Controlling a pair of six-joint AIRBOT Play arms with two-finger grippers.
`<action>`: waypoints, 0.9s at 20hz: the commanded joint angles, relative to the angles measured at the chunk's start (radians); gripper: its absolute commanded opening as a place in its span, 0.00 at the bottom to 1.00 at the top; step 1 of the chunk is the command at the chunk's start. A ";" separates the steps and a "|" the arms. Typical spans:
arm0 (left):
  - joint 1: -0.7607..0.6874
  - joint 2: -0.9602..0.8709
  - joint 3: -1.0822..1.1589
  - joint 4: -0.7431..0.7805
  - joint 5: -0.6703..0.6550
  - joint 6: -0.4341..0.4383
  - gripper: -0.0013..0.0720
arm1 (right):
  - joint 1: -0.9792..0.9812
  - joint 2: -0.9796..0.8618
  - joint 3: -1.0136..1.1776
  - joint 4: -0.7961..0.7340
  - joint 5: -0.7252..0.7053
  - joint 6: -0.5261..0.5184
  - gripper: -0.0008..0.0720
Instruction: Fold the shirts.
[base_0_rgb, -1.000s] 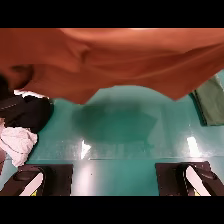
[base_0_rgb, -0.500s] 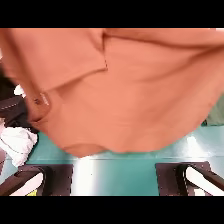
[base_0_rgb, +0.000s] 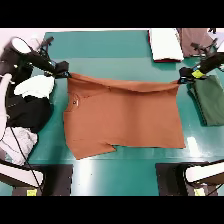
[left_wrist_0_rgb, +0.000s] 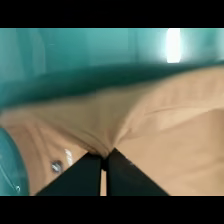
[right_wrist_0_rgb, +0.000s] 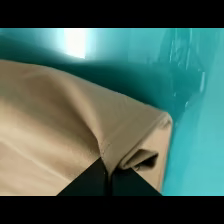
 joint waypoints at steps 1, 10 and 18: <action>0.002 -0.075 0.004 -0.011 0.069 0.019 0.05 | 0.003 -0.142 0.148 0.050 -0.001 0.001 0.03; 0.004 -0.074 -0.114 0.004 -0.175 0.090 0.06 | -0.010 -0.011 -0.148 0.039 -0.016 -0.019 0.03; 0.004 0.045 -0.198 0.185 -0.212 -0.017 0.79 | -0.072 0.127 -0.239 0.042 -0.004 -0.019 0.65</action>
